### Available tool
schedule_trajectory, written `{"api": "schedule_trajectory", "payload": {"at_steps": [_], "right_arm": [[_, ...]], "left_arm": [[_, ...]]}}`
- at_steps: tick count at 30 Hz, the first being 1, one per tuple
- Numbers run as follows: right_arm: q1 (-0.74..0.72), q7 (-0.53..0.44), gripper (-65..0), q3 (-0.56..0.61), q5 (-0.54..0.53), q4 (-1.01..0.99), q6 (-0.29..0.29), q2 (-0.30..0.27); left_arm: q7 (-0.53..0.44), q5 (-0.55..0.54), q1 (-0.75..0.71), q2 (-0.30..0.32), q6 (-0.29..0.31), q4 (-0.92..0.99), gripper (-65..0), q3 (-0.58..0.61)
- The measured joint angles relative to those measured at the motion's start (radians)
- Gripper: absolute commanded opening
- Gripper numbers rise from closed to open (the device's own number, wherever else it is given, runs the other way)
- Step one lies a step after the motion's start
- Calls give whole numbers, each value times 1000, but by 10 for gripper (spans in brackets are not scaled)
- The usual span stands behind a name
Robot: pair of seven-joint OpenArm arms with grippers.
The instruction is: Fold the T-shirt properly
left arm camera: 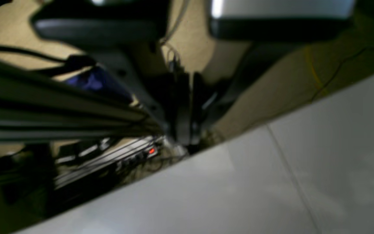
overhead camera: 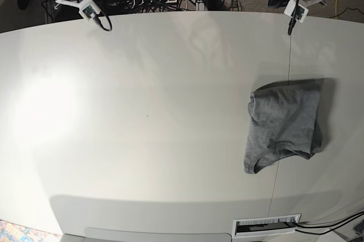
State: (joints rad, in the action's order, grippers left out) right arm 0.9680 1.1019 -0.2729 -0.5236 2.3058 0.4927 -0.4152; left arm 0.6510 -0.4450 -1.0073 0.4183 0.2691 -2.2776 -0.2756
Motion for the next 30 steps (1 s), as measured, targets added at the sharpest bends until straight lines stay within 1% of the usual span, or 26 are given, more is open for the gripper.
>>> {"api": "schedule_trajectory", "payload": {"at_steps": [1,5,7,9,10,13,17,19,21,23,25,30], "right_arm": [[21,0,-650,0,-1,0,0,0],[109,-4,-650,0,6,0,0,0],[149,-36,-650,0,34,-5,0,0],[180,-94,-650,0,61,-42,1,0],[188,-115,-650,0,77,-71,1,0],[190,-174,-650,5,78,-199,-5,-1],[183,-284,-650,30,78,-409,-5,-2],[158,-331,-650,55,101,-514,-4,0],[113,-390,-650,86,152,-614,-3,0],[56,-432,-650,119,178,-710,-4,0],[-6,-450,-650,153,182,-804,-5,0],[-189,-520,-650,241,182,-1040,-8,3]], "left_arm": [[0,15,-11,0,-1,0,-650,0],[-1,13,-45,0,0,8,-650,0],[-5,11,-53,0,0,31,-650,0],[-12,14,-58,-19,-3,67,-650,0],[-23,13,-58,-32,-3,92,-650,0],[-76,6,-58,-63,-1,185,-650,1],[-109,5,-33,-80,8,341,-650,2],[-127,5,-7,-80,11,423,-650,2],[-154,-3,21,-80,11,504,-650,1],[-167,-37,45,-82,11,592,-650,2],[-193,-56,65,-85,14,679,-650,2],[-264,-54,160,-111,14,906,-650,0]]}}
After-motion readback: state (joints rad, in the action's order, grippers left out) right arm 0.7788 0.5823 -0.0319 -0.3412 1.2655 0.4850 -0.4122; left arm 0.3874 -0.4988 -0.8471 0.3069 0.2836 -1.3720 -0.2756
